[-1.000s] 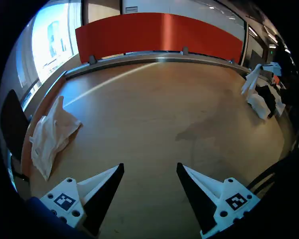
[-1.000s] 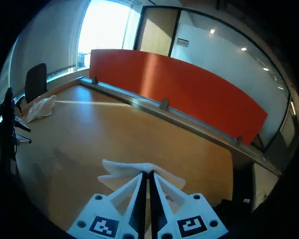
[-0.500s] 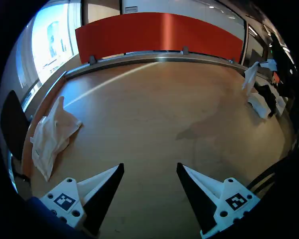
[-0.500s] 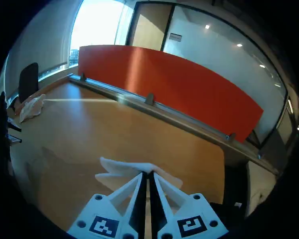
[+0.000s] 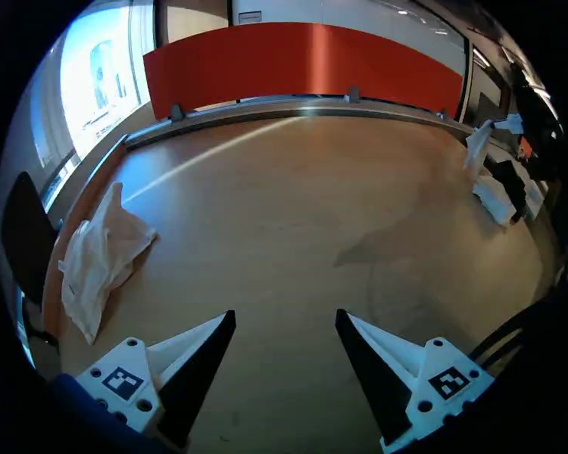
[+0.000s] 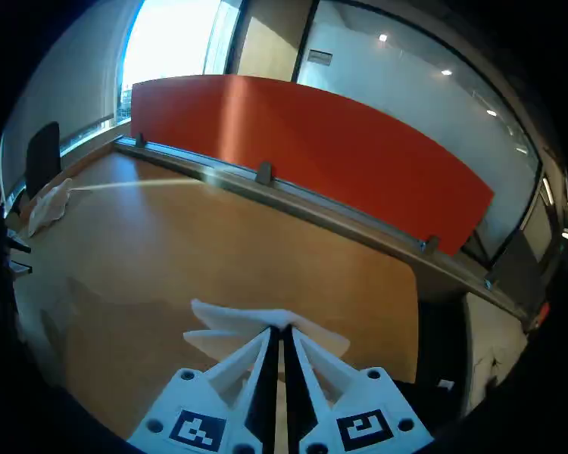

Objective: Fold towel

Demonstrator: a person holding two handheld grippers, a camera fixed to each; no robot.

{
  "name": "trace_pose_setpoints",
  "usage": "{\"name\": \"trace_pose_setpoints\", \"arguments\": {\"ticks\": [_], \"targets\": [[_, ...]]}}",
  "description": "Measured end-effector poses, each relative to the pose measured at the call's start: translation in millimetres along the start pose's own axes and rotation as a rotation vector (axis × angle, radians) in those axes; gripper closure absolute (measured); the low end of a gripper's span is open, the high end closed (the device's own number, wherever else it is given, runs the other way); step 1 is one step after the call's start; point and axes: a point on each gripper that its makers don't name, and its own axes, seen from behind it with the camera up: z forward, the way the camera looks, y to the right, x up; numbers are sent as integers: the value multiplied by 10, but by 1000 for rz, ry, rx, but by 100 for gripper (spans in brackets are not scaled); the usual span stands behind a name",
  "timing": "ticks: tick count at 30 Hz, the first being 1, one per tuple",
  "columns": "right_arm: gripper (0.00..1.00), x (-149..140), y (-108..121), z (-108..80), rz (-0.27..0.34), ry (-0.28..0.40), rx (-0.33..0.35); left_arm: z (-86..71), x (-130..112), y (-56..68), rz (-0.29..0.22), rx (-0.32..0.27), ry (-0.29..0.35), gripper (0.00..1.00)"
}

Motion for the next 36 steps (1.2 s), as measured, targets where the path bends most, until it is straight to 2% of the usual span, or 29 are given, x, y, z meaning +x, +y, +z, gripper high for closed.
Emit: {"name": "trace_pose_setpoints", "arguments": {"ticks": [9,18,29,36], "targets": [[95,-73,-2,-57,-2,-6,-5,13,43,22,6,-3,1,2],[95,-228,44,-282,18,-14,-17,12,67,34,8,-5,2,2],[95,-767,133,-575,81,-74,-51,-15,67,73,19,-12,4,2],[95,-1155,204,-695,123,-126,-84,-21,59,93,25,-16,2,2]]}}
